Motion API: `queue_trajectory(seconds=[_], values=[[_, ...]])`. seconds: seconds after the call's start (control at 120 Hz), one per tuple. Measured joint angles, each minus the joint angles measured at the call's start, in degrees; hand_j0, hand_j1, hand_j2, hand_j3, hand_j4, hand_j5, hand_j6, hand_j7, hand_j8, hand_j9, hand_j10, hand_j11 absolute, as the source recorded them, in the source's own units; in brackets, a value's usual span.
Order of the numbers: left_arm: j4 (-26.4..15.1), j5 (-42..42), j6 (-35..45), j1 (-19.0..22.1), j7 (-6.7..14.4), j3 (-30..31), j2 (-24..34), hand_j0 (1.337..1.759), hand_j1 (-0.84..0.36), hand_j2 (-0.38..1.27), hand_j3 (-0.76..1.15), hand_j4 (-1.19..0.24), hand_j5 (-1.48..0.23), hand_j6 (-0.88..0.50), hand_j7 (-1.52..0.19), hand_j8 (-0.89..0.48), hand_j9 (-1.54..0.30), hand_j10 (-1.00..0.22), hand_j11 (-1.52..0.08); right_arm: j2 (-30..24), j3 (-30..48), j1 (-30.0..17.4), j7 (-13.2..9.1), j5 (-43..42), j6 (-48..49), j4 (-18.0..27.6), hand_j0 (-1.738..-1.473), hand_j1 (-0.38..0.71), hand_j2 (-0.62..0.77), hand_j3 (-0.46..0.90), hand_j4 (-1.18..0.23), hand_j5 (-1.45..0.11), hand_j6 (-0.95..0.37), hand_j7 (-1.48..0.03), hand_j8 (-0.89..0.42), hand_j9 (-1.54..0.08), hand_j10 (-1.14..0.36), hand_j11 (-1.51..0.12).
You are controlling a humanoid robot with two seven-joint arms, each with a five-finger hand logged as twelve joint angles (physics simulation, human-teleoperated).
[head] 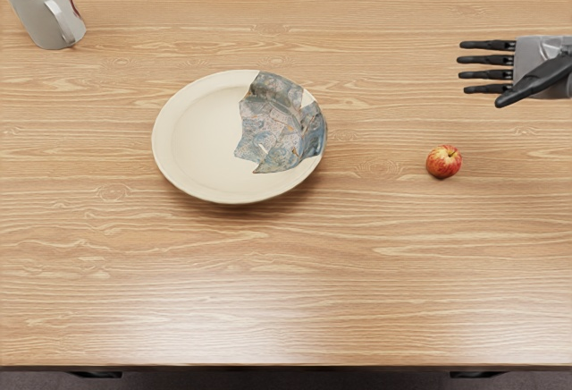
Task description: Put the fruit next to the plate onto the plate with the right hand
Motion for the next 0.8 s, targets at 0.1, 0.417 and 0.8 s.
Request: queue_trajectory(seconds=[0.1,0.417,0.8], values=[[0.0,0.0,0.0,0.08,0.0,-0.01,0.0,1.658,0.35,0.0,0.0,0.0,0.0,0.0,0.0,0.0,0.0,0.0,0.0,0.23,-0.11,0.66,0.0,-0.69,0.0,0.03,-1.658,-0.35,0.0,0.0,0.0,0.0,0.0,0.0,0.0,0.0,0.0,0.0],[0.0,0.0,0.0,0.09,0.0,0.09,0.0,1.658,0.35,0.0,0.0,0.0,0.0,0.0,0.0,0.0,0.0,0.0,0.0,0.16,-0.25,3.52,0.0,-10.02,0.0,0.82,-1.658,-0.35,0.0,0.0,0.0,0.0,0.0,0.0,0.0,0.0,0.0,0.0],[0.0,0.0,0.01,0.09,0.0,0.15,0.0,1.658,0.35,0.0,0.0,0.0,0.0,0.0,0.0,0.0,0.0,0.0,0.0,9.06,-27.85,21.97,0.0,-30.85,-0.37,11.37,-1.658,-0.35,0.0,0.0,0.0,0.0,0.0,0.0,0.0,0.0,0.0,0.0]])
